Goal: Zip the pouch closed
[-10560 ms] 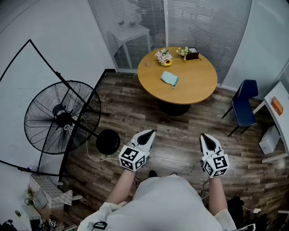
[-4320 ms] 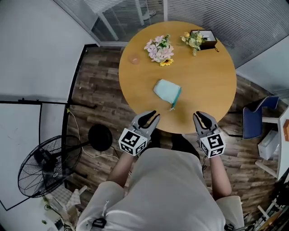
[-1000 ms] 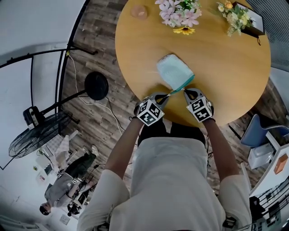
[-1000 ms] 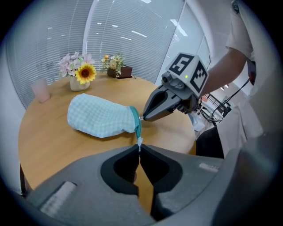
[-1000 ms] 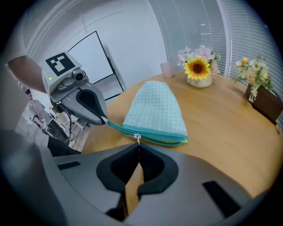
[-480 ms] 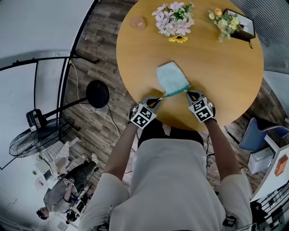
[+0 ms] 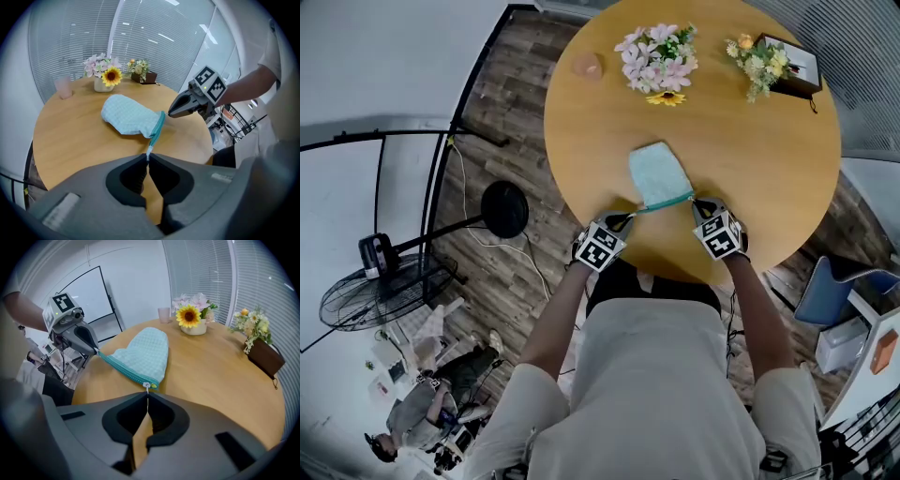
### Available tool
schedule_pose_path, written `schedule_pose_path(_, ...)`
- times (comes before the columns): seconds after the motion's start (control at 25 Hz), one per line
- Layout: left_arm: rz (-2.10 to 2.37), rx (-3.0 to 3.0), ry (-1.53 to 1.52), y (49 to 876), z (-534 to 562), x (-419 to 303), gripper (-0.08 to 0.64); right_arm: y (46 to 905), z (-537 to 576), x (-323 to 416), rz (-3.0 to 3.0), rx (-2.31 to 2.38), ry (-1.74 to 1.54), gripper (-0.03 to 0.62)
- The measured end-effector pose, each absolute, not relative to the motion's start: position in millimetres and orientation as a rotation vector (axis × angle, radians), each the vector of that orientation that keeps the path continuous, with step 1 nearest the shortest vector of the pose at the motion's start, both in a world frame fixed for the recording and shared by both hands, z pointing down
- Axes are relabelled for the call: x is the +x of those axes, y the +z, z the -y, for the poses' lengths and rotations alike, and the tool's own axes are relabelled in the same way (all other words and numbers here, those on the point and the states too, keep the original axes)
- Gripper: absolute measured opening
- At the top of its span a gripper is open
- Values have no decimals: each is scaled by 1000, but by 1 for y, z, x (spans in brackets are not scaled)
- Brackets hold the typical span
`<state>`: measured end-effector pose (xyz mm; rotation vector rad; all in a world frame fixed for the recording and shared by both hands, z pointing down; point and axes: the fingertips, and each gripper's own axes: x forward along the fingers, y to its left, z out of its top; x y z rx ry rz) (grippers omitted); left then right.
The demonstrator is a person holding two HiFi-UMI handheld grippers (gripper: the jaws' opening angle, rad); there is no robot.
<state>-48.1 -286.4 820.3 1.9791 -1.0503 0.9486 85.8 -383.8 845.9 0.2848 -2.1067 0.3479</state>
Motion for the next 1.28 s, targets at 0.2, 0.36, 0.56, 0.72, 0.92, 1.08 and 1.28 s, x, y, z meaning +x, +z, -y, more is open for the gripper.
schedule_pose_path(0.2, 1040, 1956, 966, 828, 285, -45, 25, 855, 381, 88, 2079, 260, 376, 6)
schedule_pose_path(0.36, 1016, 1958, 993, 834, 279, -41, 25, 862, 377, 88, 2073, 257, 379, 8)
schedule_pose_path(0.56, 1057, 1939, 991, 833, 276, -44, 96, 860, 366, 90, 2095, 232, 430, 97)
schedule_pose_path(0.72, 1085, 1946, 975, 825, 269, -49, 115, 841, 361, 96, 2130, 252, 415, 97)
schedule_pose_path(0.92, 1162, 1922, 904, 798, 259, -60, 115, 806, 356, 100, 2189, 322, 425, 95)
schedule_pose_path(1.08, 1217, 1930, 708, 756, 248, -64, 115, 770, 348, 99, 2211, 388, 379, 92)
schedule_pose_path(1.28, 1294, 1982, 656, 703, 230, -79, 114, 702, 337, 95, 2321, 526, 372, 77)
